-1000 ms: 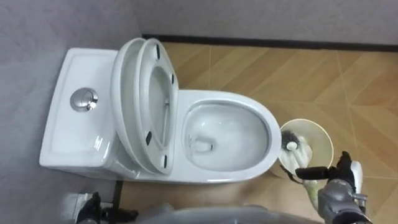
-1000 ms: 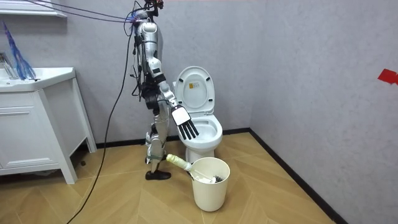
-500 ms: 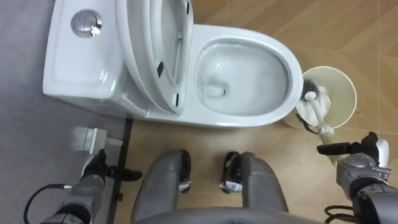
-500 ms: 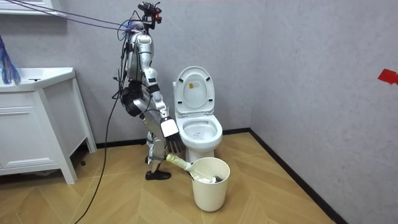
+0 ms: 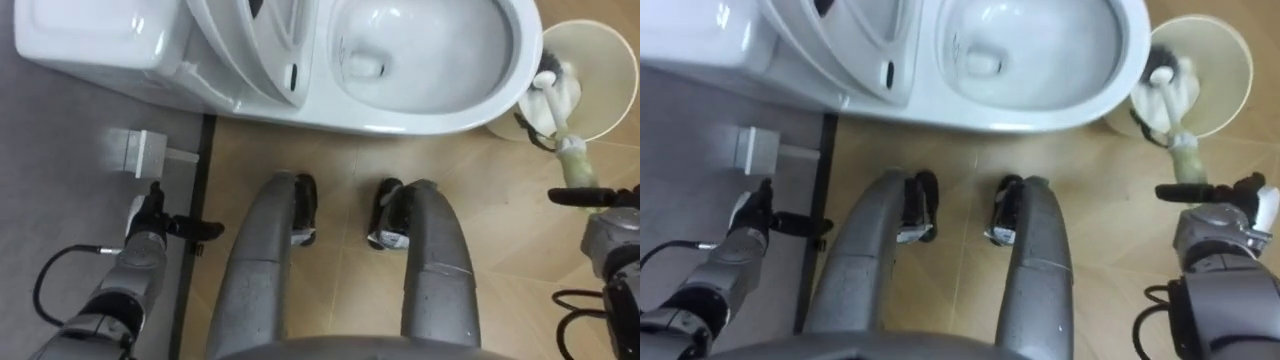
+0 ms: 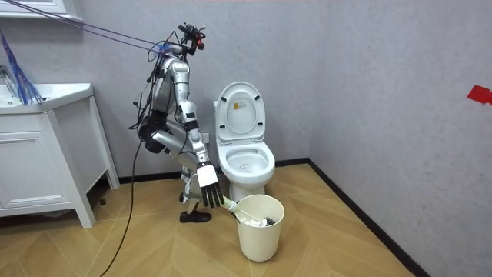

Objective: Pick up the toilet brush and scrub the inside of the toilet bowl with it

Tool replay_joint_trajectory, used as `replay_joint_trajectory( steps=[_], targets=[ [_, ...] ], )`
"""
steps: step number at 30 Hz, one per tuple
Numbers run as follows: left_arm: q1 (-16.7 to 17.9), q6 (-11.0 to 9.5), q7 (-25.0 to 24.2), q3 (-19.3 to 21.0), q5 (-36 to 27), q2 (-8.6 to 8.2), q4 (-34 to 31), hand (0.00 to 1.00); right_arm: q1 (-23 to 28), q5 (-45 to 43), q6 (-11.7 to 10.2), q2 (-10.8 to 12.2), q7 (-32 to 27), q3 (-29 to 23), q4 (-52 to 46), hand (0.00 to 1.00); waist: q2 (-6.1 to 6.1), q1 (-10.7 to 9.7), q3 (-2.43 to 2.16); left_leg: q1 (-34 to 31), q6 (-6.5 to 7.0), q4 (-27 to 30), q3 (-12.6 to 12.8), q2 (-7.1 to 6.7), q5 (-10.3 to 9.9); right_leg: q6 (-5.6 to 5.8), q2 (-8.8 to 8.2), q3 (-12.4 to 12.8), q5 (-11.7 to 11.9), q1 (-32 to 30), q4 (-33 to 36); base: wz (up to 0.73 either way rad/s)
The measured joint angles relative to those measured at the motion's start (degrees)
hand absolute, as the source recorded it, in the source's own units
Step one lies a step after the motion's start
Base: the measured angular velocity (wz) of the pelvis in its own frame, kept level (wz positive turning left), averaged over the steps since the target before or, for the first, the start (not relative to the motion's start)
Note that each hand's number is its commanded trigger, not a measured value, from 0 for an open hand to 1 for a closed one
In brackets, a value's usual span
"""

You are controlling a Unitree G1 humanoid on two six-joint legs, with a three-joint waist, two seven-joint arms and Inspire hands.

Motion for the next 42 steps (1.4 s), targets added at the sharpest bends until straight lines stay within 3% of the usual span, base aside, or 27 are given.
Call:
replay_joint_trajectory(
  steps=[4,11,15,20,30,35,42],
  targets=[
    [-0.09,0.02,0.16,-0.29,-1.00,0.34,-1.50,0.00,-0.77,0.23,0.00,-1.03,1.13,2.87,-0.95,0.00,0.42,0.33,0.15,-2.71,-0.10,2.63,0.19,-0.09,-0.84,-0.29,-0.45,0.40,-0.97,-3.01,3.04,0.00],
    [-0.52,0.00,0.37,-0.78,-1.04,1.14,-3.25,0.00,-2.32,0.16,-0.24,-4.83,2.28,4.43,-1.22,0.00,0.37,1.14,0.18,-6.80,-0.25,6.63,1.42,-0.17,-2.29,-0.46,-0.69,1.75,-2.52,-8.11,7.99,0.00],
    [-0.55,-0.21,0.36,-0.79,-3.57,2.13,-4.21,0.00,-2.96,0.21,-0.46,-5.32,2.29,5.01,-1.02,0.00,-0.09,0.79,0.46,-7.50,-0.64,7.32,1.36,-0.15,-2.60,-1.45,-1.44,1.38,-3.26,-8.94,9.09,0.03],
    [-0.47,-0.31,0.18,-1.96,-6.31,3.95,-4.99,0.00,-3.43,1.23,-0.79,-5.48,2.47,7.19,-0.96,0.00,-1.06,0.65,0.96,-8.27,-0.85,7.42,1.29,0.00,-2.66,-1.56,-1.42,1.26,-3.69,-9.81,9.55,0.06],
    [-0.52,-0.25,-0.08,-4.88,-12.00,5.39,-5.19,0.00,-4.13,4.38,-1.03,-5.99,5.82,11.18,-1.21,0.00,-0.85,0.15,0.91,-9.19,-0.76,7.60,1.41,0.00,-3.65,-2.09,-1.38,1.06,-3.98,-10.65,9.58,0.00],
    [-0.48,0.35,-0.19,-5.08,-13.89,6.58,-6.15,0.00,-2.46,5.24,0.53,-6.63,9.35,13.74,-1.12,0.00,-0.62,1.21,0.87,-9.24,-0.64,7.64,1.42,-0.23,-3.98,-1.99,-1.56,1.11,-4.51,-10.73,9.93,0.03],
    [-0.61,1.20,-0.51,-5.16,-16.02,6.63,-7.18,0.00,-1.40,6.79,2.42,-7.87,13.78,15.65,-1.29,0.00,-0.19,1.17,0.75,-10.14,-0.55,7.80,1.37,-1.04,-4.02,-2.11,-2.53,1.09,-5.21,-11.76,10.80,0.07]
  ],
)
